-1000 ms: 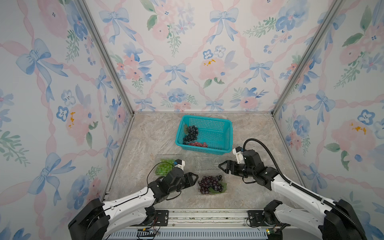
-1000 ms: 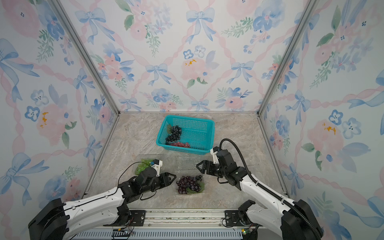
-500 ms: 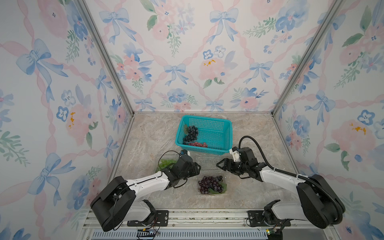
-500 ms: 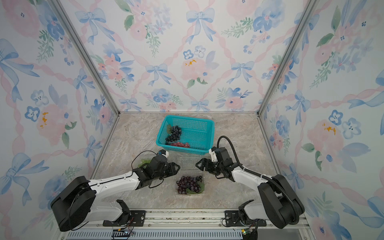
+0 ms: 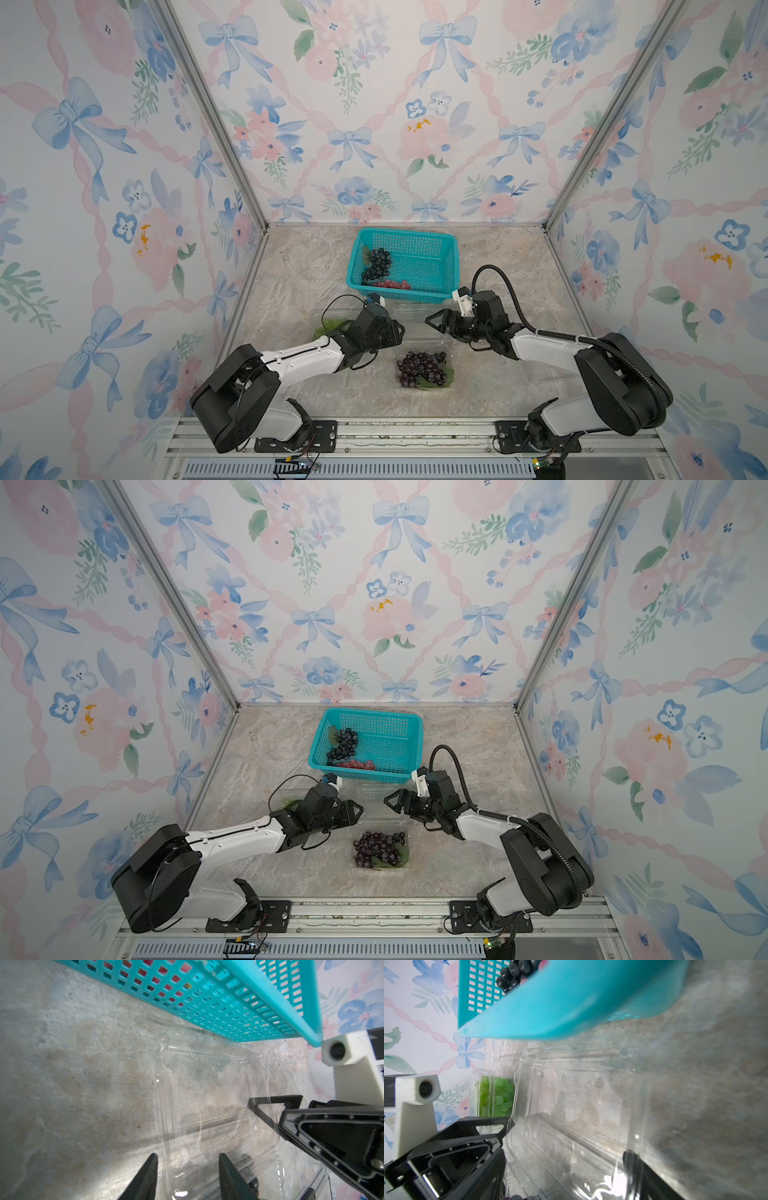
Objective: Pack grapes into containers
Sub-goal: Close the packing box at the center of the board.
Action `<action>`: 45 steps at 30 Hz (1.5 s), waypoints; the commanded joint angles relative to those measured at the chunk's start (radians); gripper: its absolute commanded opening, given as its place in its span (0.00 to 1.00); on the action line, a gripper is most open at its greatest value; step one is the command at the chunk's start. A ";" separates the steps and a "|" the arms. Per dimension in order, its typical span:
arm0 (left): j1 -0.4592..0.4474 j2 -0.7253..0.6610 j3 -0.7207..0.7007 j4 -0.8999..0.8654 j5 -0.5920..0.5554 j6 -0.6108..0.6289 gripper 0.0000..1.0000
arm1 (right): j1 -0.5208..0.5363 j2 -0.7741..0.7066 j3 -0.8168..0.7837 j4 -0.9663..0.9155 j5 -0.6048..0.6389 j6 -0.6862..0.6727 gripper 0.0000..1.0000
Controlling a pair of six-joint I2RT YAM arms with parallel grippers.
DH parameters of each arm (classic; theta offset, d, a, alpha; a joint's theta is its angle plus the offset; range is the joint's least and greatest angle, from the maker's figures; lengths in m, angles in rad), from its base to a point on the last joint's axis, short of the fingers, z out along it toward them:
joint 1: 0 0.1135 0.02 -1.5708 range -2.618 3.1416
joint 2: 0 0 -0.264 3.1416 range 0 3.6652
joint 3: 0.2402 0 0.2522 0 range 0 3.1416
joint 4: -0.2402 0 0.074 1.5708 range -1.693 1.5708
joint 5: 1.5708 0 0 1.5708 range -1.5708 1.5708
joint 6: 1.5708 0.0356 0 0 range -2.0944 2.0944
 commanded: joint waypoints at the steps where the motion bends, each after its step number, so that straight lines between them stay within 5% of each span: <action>1: -0.004 -0.020 0.019 0.019 0.051 0.035 0.49 | 0.038 -0.002 -0.010 0.044 0.016 0.019 0.87; 12: -0.060 -0.055 0.008 0.020 0.059 0.023 0.50 | 0.125 -0.136 -0.026 -0.085 0.120 0.002 0.88; 35: -0.048 -0.123 -0.007 0.019 0.055 0.039 0.51 | 0.131 -0.238 -0.022 -0.203 0.156 -0.061 0.91; 45: -0.025 -0.043 0.070 0.020 0.042 0.081 0.51 | 0.087 -0.317 -0.009 -0.288 0.170 -0.123 0.98</action>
